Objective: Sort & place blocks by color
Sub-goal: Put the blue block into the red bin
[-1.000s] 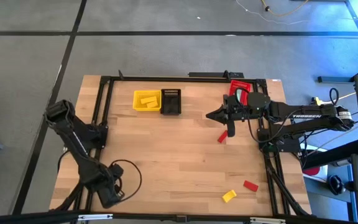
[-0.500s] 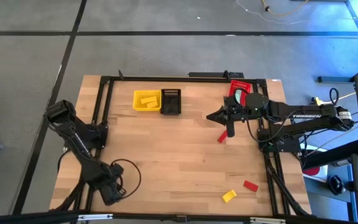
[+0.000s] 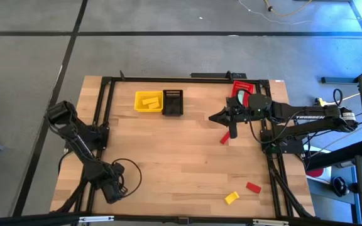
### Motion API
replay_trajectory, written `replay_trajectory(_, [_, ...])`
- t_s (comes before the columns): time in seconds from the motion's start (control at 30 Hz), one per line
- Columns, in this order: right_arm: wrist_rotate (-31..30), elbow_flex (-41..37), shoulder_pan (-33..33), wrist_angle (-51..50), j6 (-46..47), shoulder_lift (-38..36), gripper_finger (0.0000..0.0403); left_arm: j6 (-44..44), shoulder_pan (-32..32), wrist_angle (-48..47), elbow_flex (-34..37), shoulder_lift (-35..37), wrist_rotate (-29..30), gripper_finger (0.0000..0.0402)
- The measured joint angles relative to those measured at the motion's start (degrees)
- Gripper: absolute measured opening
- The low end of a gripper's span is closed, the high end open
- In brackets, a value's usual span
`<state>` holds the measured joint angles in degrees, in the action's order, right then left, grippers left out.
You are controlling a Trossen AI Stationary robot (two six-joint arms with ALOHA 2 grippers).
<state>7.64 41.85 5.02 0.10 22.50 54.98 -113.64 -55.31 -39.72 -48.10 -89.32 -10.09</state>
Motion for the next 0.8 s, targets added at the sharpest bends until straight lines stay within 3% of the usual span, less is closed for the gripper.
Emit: replay_trajectory(0.8, [-0.02, -0.01, -0.01, 0.00, -0.33, 0.00, 0.0000, -0.92, 0.00, 4.69, 0.07, -3.74, -2.91, 0.0189])
